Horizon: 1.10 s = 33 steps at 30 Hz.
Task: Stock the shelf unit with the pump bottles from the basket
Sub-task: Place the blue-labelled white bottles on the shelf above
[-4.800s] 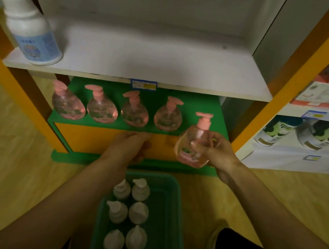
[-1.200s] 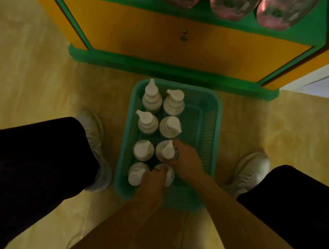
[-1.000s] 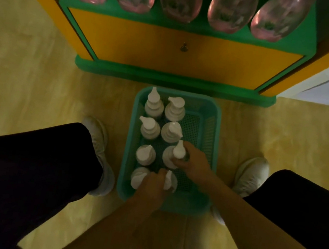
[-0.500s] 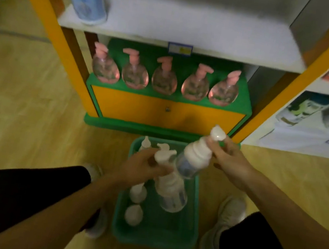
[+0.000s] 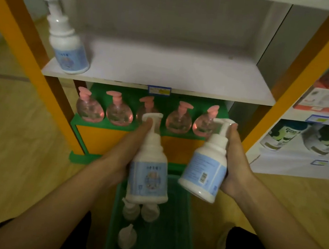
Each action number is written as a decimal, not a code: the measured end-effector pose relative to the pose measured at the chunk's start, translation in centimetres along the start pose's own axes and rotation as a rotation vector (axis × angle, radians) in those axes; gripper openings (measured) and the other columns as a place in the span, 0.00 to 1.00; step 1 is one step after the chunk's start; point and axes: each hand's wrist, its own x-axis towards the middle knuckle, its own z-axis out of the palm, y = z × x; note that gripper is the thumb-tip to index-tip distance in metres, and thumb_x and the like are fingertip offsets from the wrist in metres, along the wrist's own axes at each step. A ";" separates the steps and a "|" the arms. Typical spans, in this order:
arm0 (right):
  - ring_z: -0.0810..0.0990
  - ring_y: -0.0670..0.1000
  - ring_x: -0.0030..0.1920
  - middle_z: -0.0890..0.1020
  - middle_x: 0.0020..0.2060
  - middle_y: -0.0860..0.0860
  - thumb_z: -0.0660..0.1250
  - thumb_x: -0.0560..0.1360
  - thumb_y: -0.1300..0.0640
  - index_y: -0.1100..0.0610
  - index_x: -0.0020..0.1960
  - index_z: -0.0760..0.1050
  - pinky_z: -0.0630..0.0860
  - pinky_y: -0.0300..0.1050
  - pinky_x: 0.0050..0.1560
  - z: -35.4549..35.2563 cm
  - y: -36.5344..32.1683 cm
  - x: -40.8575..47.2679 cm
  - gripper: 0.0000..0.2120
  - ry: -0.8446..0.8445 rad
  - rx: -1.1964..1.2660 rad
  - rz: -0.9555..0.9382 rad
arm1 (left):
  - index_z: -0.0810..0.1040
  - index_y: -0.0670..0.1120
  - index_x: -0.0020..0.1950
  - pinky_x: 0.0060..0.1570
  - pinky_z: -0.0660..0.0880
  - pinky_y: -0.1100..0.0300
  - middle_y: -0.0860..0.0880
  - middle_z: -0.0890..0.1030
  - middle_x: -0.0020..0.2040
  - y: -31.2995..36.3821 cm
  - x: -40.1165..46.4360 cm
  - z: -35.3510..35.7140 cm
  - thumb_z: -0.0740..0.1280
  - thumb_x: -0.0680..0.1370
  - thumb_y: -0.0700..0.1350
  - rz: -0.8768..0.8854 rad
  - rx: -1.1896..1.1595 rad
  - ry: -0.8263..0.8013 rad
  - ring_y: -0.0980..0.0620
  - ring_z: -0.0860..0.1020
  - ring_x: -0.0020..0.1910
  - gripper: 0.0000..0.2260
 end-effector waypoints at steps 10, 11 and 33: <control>0.76 0.52 0.31 0.75 0.32 0.52 0.61 0.71 0.43 0.53 0.48 0.68 0.77 0.46 0.40 1.2 -2.4 1.5 0.15 -0.104 0.111 0.135 | 0.75 0.46 0.48 0.31 0.78 0.56 0.46 0.81 0.32 0.5 1.7 0.7 0.67 0.69 0.64 -0.105 -0.157 0.035 0.48 0.80 0.28 0.21; 0.77 0.52 0.31 0.75 0.32 0.52 0.62 0.71 0.43 0.53 0.49 0.68 0.77 0.46 0.40 1.2 -2.5 1.4 0.15 -0.131 0.092 0.129 | 0.75 0.46 0.48 0.29 0.78 0.57 0.46 0.80 0.30 0.5 1.7 0.7 0.67 0.69 0.64 -0.114 -0.172 0.041 0.48 0.80 0.27 0.22; 0.81 0.55 0.34 0.81 0.32 0.55 0.70 0.66 0.36 0.55 0.48 0.75 0.79 0.51 0.40 1.9 -0.6 1.2 0.24 -0.125 0.012 0.118 | 0.76 0.46 0.48 0.31 0.78 0.52 0.43 0.80 0.29 0.5 1.3 -0.1 0.68 0.64 0.68 -0.231 -0.216 0.133 0.45 0.81 0.27 0.27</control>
